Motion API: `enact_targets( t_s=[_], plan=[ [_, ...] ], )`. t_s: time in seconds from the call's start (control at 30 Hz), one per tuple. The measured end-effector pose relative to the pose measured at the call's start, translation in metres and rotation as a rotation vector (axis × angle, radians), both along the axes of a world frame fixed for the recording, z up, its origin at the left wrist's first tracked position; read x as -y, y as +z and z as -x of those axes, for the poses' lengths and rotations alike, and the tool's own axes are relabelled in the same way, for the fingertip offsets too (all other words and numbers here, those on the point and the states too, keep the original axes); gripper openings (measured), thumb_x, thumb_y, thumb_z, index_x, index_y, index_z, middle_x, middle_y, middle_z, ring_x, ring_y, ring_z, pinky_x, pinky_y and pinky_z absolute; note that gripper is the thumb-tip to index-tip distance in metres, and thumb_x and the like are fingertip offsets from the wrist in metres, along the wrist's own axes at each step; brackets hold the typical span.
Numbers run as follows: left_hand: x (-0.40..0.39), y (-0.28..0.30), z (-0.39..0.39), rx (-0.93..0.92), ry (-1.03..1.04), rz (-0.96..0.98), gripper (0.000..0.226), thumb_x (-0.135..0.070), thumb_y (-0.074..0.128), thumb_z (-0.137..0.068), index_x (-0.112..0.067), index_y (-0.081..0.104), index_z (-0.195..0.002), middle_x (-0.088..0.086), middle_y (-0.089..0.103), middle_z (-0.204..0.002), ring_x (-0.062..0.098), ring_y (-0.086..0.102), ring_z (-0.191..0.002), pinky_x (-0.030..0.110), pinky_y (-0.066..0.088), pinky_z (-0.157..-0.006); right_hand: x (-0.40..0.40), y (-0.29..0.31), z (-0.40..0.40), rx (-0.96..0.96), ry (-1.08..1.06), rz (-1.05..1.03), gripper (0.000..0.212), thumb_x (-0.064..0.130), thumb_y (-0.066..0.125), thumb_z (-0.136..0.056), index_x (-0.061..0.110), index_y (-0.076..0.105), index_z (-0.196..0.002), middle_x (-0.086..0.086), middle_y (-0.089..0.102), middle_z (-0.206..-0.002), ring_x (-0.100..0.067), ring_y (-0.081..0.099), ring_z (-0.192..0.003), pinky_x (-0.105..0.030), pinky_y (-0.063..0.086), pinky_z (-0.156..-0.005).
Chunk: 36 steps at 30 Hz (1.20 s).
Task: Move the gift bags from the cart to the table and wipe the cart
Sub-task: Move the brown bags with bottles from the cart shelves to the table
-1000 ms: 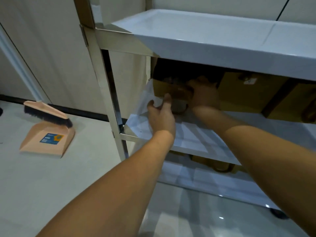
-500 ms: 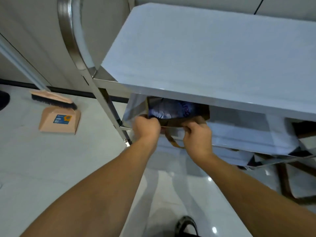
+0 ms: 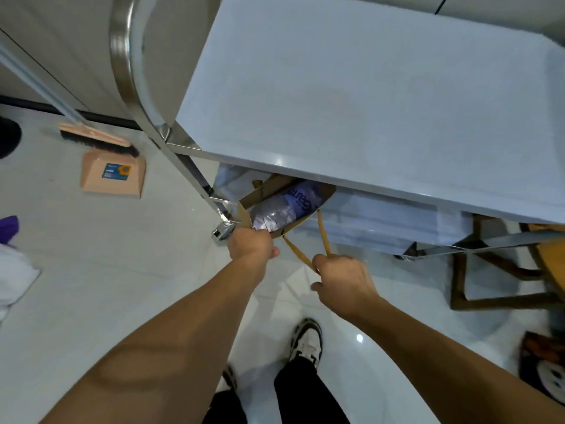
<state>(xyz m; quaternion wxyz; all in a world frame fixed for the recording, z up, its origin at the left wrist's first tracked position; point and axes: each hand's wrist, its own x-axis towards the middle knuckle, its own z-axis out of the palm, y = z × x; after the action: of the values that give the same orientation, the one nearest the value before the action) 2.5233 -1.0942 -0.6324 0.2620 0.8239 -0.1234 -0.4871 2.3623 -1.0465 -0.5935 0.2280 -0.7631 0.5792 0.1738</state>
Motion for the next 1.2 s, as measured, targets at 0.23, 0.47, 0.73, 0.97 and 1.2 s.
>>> enact_targets(
  t_s=[0.23, 0.47, 0.73, 0.97, 1.2],
  plan=[
    [-0.018, 0.04, -0.008, 0.16, -0.027, -0.043, 0.018, -0.016, 0.062, -0.094, -0.005, 0.062, -0.108, 0.009, 0.064, -0.088, 0.031, 0.073, -0.059, 0.044, 0.064, -0.069, 0.004, 0.013, -0.009, 0.442, -0.349, 0.555, 0.031, -0.001, 0.077, -0.074, 0.016, 0.051, -0.068, 0.0, 0.044, -0.053, -0.017, 0.035, -0.049, -0.023, 0.028, -0.049],
    [-0.009, 0.098, -0.015, 0.444, -0.384, -0.082, 0.024, -0.017, 0.064, -0.079, -0.004, 0.067, -0.099, 0.017, 0.068, -0.1, 0.04, 0.068, -0.086, 0.046, 0.062, -0.077, 0.004, 0.034, -0.022, 0.512, -0.645, 0.324, 0.052, 0.043, 0.056, -0.101, 0.024, 0.03, -0.059, 0.008, 0.039, -0.062, -0.02, 0.043, -0.063, -0.032, 0.027, -0.062],
    [-0.022, 0.153, -0.043, 0.453, -0.52, -0.089, 0.011, -0.009, 0.067, -0.076, 0.0, 0.067, -0.081, 0.019, 0.071, -0.08, 0.039, 0.072, -0.066, 0.046, 0.064, -0.065, -0.011, 0.016, -0.018, 0.411, -0.975, -0.241, 0.051, 0.051, 0.053, -0.098, 0.015, 0.054, -0.134, -0.015, 0.057, -0.13, -0.036, 0.055, -0.121, -0.042, 0.047, -0.1],
    [-0.022, 0.222, -0.06, 0.438, -0.616, 0.038, 0.011, -0.007, 0.059, -0.069, 0.0, 0.064, -0.074, 0.019, 0.07, -0.076, 0.037, 0.072, -0.065, 0.041, 0.063, -0.06, -0.033, 0.067, -0.037, 0.758, -1.112, -0.399, 0.024, 0.028, 0.065, -0.067, 0.011, 0.075, -0.081, -0.01, 0.075, -0.083, -0.029, 0.072, -0.082, -0.045, 0.061, -0.082],
    [-0.051, 0.289, -0.072, 0.369, -0.777, 0.077, 0.005, -0.002, 0.057, -0.082, 0.0, 0.061, -0.081, 0.019, 0.069, -0.087, 0.029, 0.067, -0.054, 0.022, 0.045, -0.034, -0.037, 0.214, -0.055, 1.025, -1.148, -0.034, 0.017, 0.011, 0.064, -0.093, 0.005, 0.073, -0.079, 0.003, 0.053, -0.052, -0.017, 0.048, -0.054, -0.032, 0.046, -0.053]
  ],
)
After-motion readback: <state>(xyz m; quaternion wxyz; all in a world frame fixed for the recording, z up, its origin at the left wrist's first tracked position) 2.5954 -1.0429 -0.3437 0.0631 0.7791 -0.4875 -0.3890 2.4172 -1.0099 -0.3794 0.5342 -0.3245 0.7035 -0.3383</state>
